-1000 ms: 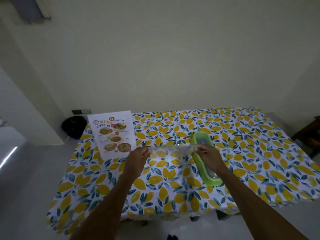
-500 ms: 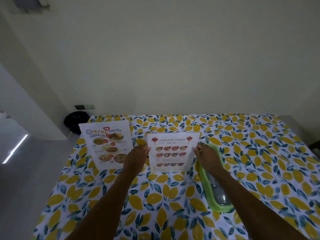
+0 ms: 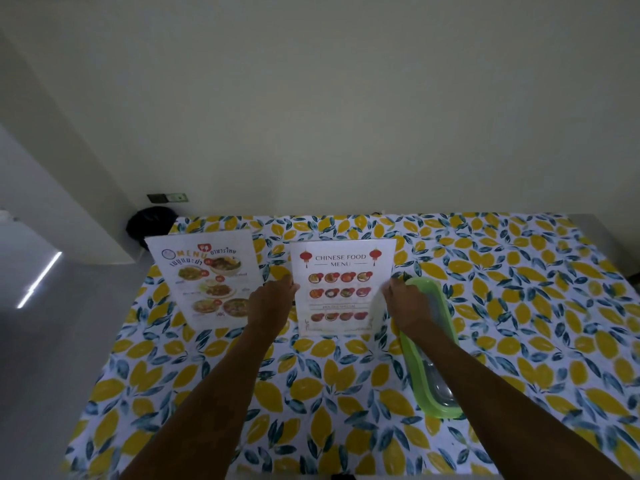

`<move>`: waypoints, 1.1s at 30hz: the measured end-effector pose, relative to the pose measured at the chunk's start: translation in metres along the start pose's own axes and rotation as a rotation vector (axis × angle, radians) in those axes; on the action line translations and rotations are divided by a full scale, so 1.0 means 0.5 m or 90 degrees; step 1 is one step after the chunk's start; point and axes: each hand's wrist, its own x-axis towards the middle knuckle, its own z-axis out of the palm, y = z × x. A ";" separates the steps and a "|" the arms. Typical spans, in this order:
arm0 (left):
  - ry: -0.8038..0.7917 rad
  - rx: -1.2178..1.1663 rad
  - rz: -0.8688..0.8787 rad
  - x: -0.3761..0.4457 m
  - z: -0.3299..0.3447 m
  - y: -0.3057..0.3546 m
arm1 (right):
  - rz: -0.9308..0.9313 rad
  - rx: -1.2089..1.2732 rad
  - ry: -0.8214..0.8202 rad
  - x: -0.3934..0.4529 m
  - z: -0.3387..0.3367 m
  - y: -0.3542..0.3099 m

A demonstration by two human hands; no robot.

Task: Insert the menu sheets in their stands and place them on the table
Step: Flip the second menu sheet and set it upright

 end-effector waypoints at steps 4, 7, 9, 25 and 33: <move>-0.010 0.014 -0.005 -0.003 0.005 0.000 | -0.008 -0.035 0.013 -0.004 0.008 0.003; -0.006 0.009 -0.008 -0.004 0.012 -0.005 | -0.006 -0.032 0.004 -0.002 0.008 0.002; -0.006 0.004 -0.003 -0.001 0.018 -0.008 | 0.006 -0.027 -0.009 -0.001 0.004 0.002; -0.001 0.069 0.035 -0.130 -0.018 -0.028 | 0.009 -0.139 -0.040 -0.140 -0.016 0.011; -0.029 0.070 0.028 -0.267 -0.052 -0.071 | -0.015 -0.145 -0.073 -0.281 -0.008 -0.039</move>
